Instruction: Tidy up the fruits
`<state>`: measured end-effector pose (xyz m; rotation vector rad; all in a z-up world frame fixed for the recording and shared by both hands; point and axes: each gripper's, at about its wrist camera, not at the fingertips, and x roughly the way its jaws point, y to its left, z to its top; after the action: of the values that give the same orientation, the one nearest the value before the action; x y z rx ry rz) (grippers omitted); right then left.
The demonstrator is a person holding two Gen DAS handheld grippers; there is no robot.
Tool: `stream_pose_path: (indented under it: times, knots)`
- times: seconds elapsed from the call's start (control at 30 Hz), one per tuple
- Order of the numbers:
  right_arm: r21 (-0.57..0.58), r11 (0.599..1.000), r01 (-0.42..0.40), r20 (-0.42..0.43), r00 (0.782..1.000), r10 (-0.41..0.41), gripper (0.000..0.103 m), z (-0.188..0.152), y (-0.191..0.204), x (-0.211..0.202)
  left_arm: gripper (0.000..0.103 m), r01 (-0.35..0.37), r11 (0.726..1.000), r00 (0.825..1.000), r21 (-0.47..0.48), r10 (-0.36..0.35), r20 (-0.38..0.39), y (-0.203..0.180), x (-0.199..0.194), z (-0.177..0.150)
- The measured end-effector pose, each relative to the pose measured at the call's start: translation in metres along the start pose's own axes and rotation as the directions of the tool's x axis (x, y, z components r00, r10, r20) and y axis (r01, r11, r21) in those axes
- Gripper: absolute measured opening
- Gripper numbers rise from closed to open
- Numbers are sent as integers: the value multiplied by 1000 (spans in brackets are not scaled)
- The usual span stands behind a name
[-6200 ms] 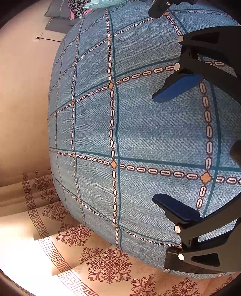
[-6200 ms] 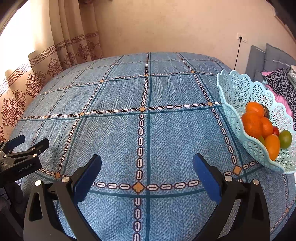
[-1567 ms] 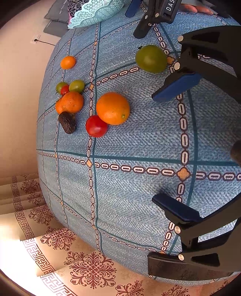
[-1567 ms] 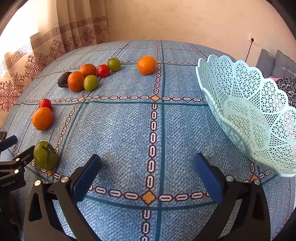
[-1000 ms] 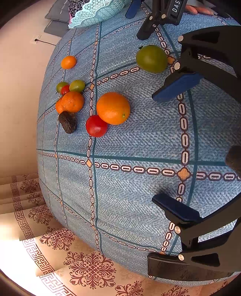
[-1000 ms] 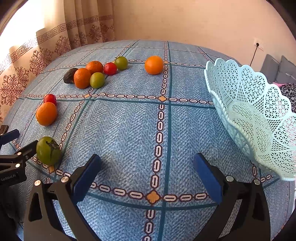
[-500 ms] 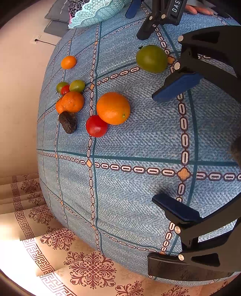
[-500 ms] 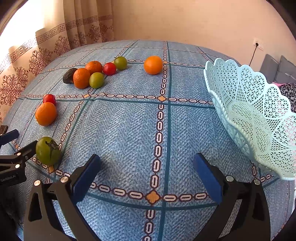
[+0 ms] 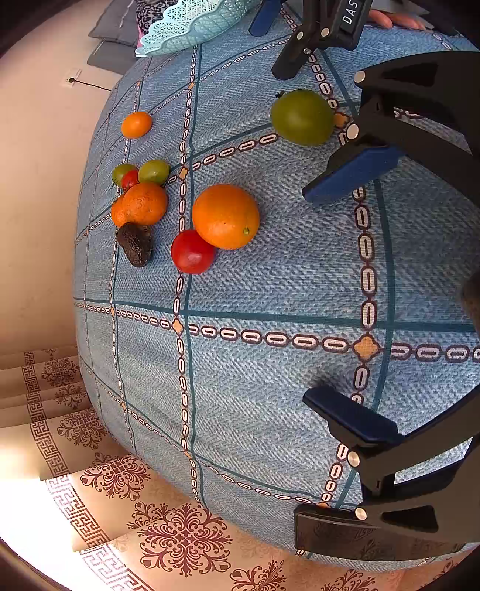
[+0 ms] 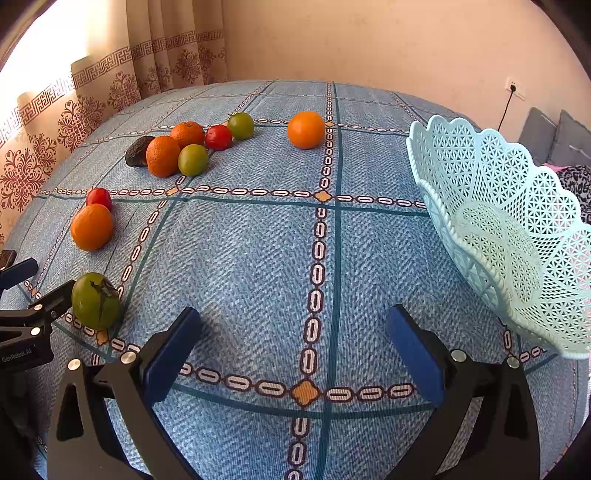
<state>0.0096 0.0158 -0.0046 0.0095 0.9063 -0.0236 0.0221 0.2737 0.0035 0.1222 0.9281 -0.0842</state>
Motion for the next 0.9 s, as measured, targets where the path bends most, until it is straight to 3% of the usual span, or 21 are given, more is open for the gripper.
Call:
stream_pose_path:
  times: [0.9]
  knots:
    - [4, 1000, -5, -4, 1000, 5, 98, 2, -2, 1, 101, -1, 1000, 1000, 1, 1, 0, 0, 0, 0]
